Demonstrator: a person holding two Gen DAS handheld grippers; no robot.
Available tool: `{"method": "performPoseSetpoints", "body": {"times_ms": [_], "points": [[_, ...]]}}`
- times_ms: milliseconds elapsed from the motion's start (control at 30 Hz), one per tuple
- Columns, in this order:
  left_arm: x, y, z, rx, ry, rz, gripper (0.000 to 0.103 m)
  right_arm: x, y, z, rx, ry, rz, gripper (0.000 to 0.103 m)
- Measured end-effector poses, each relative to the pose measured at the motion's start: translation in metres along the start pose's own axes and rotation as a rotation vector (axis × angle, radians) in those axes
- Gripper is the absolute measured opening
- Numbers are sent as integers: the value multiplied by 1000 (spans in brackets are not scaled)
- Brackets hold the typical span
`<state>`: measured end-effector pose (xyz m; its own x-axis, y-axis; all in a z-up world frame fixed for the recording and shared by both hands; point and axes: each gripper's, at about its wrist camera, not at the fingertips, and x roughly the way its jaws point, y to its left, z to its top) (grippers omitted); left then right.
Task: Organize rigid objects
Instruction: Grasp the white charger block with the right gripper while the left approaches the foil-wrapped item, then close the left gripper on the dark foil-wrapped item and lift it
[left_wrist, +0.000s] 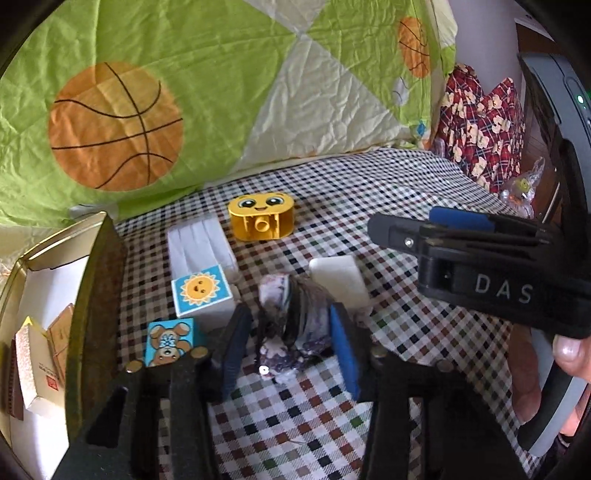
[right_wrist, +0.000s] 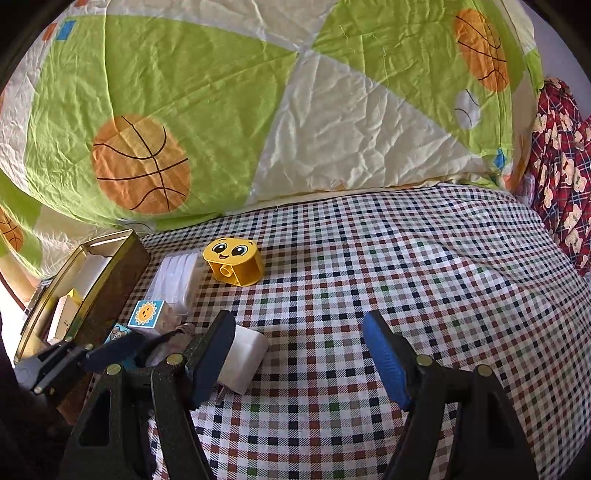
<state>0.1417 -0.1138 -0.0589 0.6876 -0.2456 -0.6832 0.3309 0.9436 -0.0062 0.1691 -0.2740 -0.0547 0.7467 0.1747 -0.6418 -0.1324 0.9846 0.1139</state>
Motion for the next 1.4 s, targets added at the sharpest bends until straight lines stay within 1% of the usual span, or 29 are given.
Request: {"method": "performPoseSetpoints", "body": {"times_ms": [100, 167, 300, 367, 433, 467, 567, 700, 733, 767, 800, 867, 900, 933, 967, 1033, 1200, 1400], "points": [[-2, 1, -1, 0, -9, -21, 26, 4, 0, -2, -2, 9, -14, 74], [-3, 5, -1, -14, -15, -35, 25, 8, 1, -3, -5, 15, -16, 74], [-17, 13, -5, -24, -52, -19, 23, 12, 8, -7, -35, 16, -18, 74], [-26, 20, -5, -49, -73, -22, 23, 15, 14, -10, -51, 25, -10, 74], [-34, 27, -2, -69, -101, -21, 22, 18, 19, -12, -57, 34, 16, 74], [-37, 30, -2, -77, -115, -16, 22, 20, 23, -13, -69, 27, 23, 74], [-40, 35, -1, -99, -135, -9, 21, 28, 35, -14, -97, 48, 16, 74], [-32, 36, -3, -98, -108, -17, 20, 42, 44, -18, -127, 101, 10, 74], [-32, 35, -3, -94, -102, -24, 20, 43, 44, -18, -128, 112, 10, 72], [-31, 33, -3, -86, -100, -25, 20, 45, 43, -19, -127, 122, 7, 66], [-31, 31, -3, -75, -99, -24, 20, 46, 42, -20, -127, 135, 9, 63], [-31, 28, -5, -65, -97, -20, 20, 48, 39, -22, -138, 153, -6, 50], [-31, 27, -6, -62, -91, -24, 20, 47, 38, -22, -147, 149, -15, 47], [-29, 26, -7, -61, -81, -28, 20, 46, 36, -23, -154, 152, -21, 43], [-27, 25, -9, -59, -70, -31, 20, 46, 33, -23, -156, 150, -23, 41], [-21, 23, -10, -59, -28, -44, 20, 44, 27, -23, -150, 150, -21, 41], [-19, 22, -10, -57, -10, -74, 22, 44, 27, -24, -177, 154, -40, 41], [-17, 19, -10, -44, 3, -74, 22, 44, 32, -24, -209, 158, -44, 41]]}}
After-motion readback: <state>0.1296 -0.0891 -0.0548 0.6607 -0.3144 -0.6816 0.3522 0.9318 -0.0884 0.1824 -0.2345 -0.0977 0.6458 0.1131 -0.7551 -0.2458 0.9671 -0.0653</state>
